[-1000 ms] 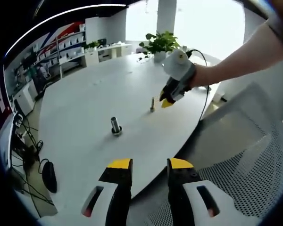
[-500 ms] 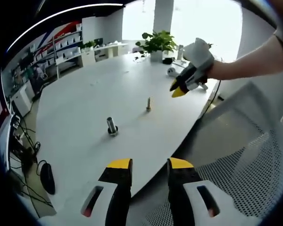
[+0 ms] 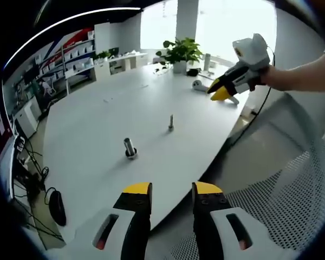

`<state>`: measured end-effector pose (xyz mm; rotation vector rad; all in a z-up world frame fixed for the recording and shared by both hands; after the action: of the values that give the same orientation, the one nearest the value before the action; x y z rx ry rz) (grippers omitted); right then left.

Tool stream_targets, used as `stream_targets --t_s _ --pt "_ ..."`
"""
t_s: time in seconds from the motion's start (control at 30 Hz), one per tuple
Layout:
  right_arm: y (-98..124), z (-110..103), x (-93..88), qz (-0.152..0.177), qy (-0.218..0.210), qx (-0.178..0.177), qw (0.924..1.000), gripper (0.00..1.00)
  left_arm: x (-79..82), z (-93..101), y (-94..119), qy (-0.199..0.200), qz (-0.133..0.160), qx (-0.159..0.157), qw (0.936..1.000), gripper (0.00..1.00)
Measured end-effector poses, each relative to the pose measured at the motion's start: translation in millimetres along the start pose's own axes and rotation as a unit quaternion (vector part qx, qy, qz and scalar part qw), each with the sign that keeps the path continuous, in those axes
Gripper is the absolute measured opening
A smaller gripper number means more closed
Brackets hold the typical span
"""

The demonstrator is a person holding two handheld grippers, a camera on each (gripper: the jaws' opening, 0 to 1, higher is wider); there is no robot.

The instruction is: Place the washer onto the threaded stud by aligning its center hole with the stud, sliding it down to the base, and recovering from edge contact or off-axis alignment until the washer reaches the visible bottom stop.

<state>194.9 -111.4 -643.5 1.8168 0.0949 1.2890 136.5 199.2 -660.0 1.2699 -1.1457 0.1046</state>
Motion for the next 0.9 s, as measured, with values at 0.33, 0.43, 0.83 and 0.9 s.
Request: stream_targets --t_s 0.33,0.43,0.83,0.9 --pt "26 -11 -6.8 0.039 -0.023 -0.015 0.9989 0.21 3.3 -5.6 3 0.027 0.02 0.004 0.9994 0.28" --pt "32 -9 -13.2 0.051 -0.041 -0.018 0.9977 0.22 4.5 -4.4 4 0.032 0.029 0.0 0.999 0.29" --pt "30 -14 -27.7 0.084 -0.058 0.001 0.9948 0.23 15.1 -3.0 10 0.041 0.08 0.004 0.996 0.3" --pt "31 -15 -29.7 0.088 -0.062 0.005 0.9941 0.23 15.2 -3.1 11 0.044 0.081 0.005 0.9957 0.3"
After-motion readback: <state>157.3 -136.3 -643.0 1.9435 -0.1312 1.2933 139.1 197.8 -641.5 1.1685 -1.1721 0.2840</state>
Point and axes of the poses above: the point that each gripper's makers call its tool centre point, and the gripper's own axes: y roughly backward along the fingers, z roughly to its right, x roughly out of its top, the point moved 10 cm from there along y, roughly backward along the fingers, and after that the axes turned 14 degrees about x, right-handed, at the moved point
